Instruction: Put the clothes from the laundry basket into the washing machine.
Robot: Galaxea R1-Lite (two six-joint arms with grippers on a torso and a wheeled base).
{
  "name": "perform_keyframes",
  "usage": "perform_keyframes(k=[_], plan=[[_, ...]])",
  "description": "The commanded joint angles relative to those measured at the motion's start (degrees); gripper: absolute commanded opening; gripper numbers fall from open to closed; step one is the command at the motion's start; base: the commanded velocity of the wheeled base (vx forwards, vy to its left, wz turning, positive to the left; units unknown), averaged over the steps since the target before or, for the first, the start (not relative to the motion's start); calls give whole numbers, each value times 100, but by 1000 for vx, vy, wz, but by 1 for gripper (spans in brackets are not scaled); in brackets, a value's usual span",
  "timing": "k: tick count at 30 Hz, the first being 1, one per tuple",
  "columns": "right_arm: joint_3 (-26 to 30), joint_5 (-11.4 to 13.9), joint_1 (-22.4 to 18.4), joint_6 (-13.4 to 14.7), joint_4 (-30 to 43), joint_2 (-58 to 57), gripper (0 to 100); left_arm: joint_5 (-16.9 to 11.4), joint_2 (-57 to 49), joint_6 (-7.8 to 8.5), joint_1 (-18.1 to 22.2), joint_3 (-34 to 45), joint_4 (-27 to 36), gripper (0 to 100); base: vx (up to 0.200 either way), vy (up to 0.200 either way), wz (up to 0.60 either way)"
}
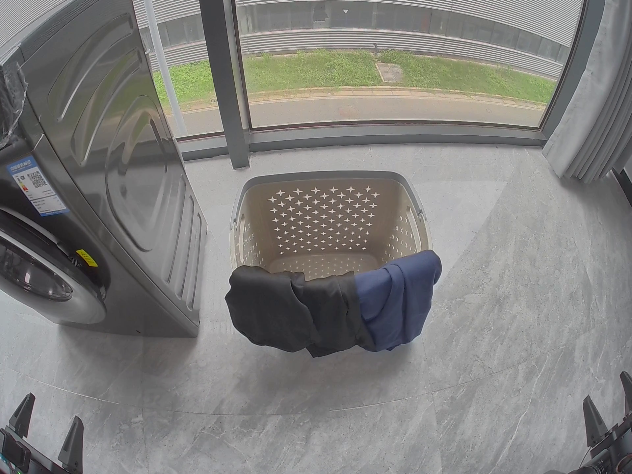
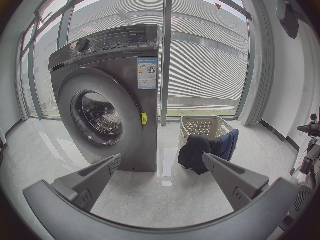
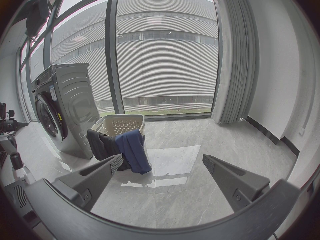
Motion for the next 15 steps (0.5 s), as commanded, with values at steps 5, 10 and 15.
perform_keyframes(k=[5,10,15], plan=[[101,-1,2,-1,-4,-85,100,2,-86,3,7,84,2,100,0,-80,0],[101,-1,2,-1,-4,-85,100,-7,-86,3,7,84,2,100,0,-200,0],[101,-1,2,-1,-4,-85,100,-7,-86,3,7,84,2,100,0,-200,0]])
